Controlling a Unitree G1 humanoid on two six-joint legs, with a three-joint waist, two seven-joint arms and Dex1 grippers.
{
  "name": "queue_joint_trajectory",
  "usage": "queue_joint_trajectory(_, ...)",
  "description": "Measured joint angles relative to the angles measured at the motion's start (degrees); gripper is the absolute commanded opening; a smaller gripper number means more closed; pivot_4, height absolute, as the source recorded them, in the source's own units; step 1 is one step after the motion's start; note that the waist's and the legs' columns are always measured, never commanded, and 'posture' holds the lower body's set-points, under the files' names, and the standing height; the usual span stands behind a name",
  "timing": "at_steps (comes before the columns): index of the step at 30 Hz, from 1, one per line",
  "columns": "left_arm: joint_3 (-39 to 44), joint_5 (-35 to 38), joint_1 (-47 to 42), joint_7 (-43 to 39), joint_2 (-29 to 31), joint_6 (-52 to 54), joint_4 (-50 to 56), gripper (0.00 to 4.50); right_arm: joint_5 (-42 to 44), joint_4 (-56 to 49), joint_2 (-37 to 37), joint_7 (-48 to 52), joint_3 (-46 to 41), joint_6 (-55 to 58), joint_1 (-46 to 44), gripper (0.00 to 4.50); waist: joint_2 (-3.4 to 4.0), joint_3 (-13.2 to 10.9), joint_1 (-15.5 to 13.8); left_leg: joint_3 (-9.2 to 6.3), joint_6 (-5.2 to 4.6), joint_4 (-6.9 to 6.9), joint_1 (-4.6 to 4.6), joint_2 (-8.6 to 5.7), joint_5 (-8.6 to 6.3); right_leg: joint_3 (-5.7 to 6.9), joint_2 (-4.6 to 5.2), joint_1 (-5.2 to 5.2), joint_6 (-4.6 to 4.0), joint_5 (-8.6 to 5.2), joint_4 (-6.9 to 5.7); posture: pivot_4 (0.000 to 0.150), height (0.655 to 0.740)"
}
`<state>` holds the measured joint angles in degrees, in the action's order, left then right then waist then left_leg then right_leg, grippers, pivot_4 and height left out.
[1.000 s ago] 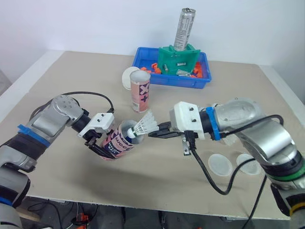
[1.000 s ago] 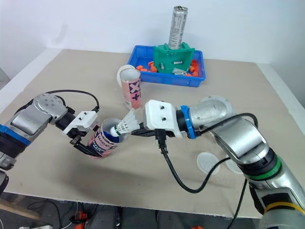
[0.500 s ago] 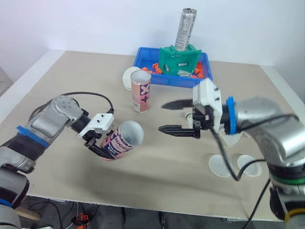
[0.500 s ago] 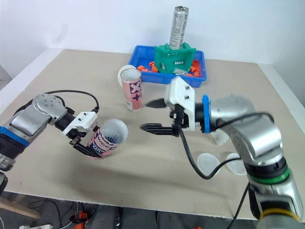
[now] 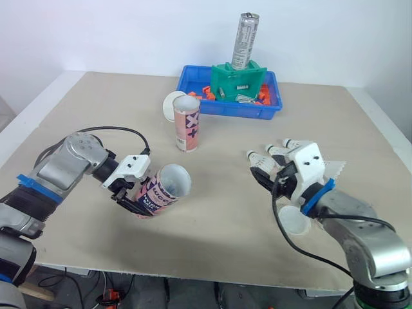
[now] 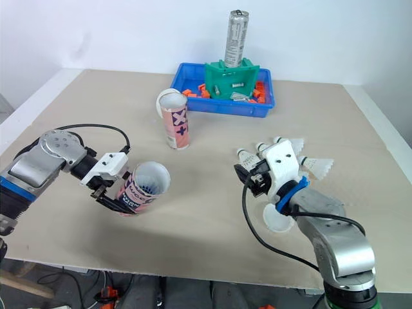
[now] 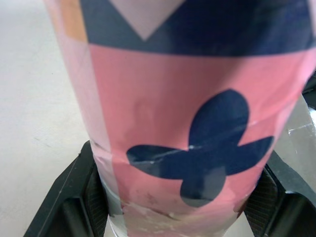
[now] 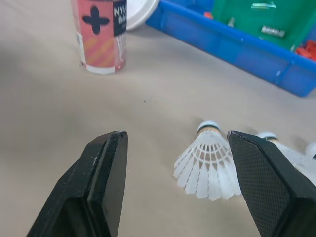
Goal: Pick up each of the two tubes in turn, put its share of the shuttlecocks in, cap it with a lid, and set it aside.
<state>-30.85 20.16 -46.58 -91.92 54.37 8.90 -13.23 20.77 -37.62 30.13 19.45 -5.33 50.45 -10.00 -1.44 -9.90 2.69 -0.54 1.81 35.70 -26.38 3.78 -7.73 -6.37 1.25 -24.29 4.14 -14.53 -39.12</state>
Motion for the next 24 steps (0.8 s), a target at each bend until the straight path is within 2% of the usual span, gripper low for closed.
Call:
queue_joint_trajectory(10, 0.4, 0.0, 0.3, -0.2, -0.1, 0.2, 0.3, 3.24, -6.8, 13.4, -1.7, -1.0, 5.7, -6.9, 0.2, 3.5, 0.0, 0.0, 0.0, 0.01, -0.01, -0.06, -0.03, -0.01, 0.0, 0.0, 0.0, -0.01, 0.03, -0.05, 0.05, 0.15, 0.7275)
queue_joint_trajectory(21, 1.5, 0.0, 1.1, -0.2, 0.0, 1.2, 1.0, 3.24, -11.2, 29.5, -4.9, 0.7, 9.7, -15.7, -9.5, 3.5, 0.0, 0.0, 0.0, 0.01, -0.01, -0.09, -0.03, -0.01, 0.0, 0.0, -0.02, -0.01, 0.04, -0.09, 0.06, 0.15, 0.7275)
queue_joint_trajectory(24, 1.6, 0.0, 1.3, -0.2, 0.0, 1.4, 1.1, 3.24, -12.4, 33.1, -5.7, 0.5, 9.9, -17.5, -12.0, 2.71, 0.01, 0.0, 0.0, 0.01, -0.01, -0.1, -0.03, -0.01, 0.01, 0.0, -0.02, -0.01, 0.04, -0.08, 0.05, 0.15, 0.7275)
